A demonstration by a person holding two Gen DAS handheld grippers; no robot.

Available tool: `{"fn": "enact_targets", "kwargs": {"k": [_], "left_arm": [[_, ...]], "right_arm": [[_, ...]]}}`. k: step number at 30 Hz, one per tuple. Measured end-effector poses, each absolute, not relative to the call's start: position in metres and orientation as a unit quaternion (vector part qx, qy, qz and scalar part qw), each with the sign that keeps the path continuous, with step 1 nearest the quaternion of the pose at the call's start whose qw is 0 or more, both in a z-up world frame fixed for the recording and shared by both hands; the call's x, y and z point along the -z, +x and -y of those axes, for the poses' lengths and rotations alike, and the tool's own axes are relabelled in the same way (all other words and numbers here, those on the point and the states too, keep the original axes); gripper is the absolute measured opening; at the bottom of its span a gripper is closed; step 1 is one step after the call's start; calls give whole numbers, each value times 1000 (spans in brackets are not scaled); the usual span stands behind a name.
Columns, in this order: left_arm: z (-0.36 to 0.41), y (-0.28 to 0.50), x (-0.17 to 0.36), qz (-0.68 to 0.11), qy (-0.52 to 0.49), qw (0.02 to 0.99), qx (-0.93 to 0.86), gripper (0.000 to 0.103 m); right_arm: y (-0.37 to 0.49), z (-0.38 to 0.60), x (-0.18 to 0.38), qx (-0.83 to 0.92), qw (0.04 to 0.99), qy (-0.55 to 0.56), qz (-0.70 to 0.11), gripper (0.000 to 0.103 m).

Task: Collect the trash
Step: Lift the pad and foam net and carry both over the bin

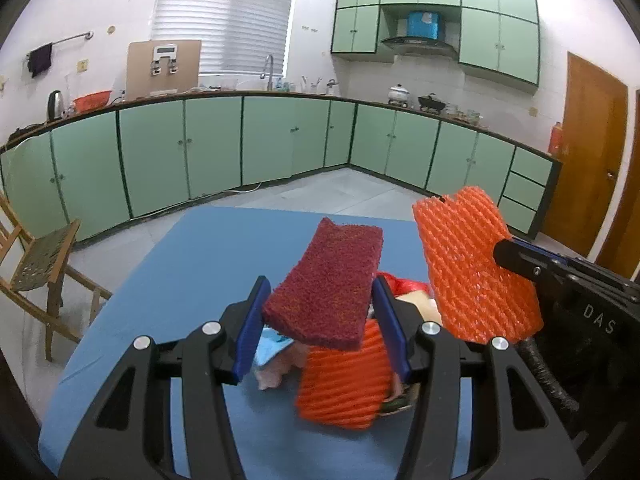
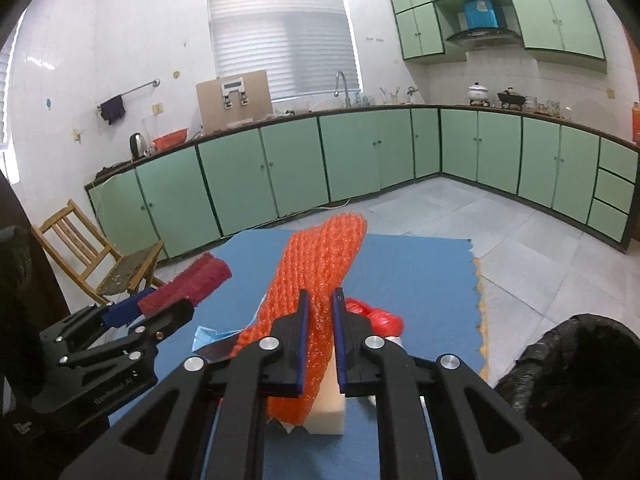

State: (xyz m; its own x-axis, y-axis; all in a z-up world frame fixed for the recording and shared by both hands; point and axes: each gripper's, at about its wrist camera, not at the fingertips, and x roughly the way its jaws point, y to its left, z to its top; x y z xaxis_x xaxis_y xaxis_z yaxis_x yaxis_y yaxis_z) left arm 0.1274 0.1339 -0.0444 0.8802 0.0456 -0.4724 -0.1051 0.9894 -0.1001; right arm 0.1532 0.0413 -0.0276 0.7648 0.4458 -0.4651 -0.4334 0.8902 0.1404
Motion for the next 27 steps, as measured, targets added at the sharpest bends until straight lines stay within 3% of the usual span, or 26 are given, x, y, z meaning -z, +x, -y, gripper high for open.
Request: {"fn": "enact_targets", "kwargs": {"k": [27], "left_arm": [[58, 152, 40, -228, -28, 965, 127, 51]], "right_arm": [[100, 149, 4, -46, 972, 31, -228, 11]]}}
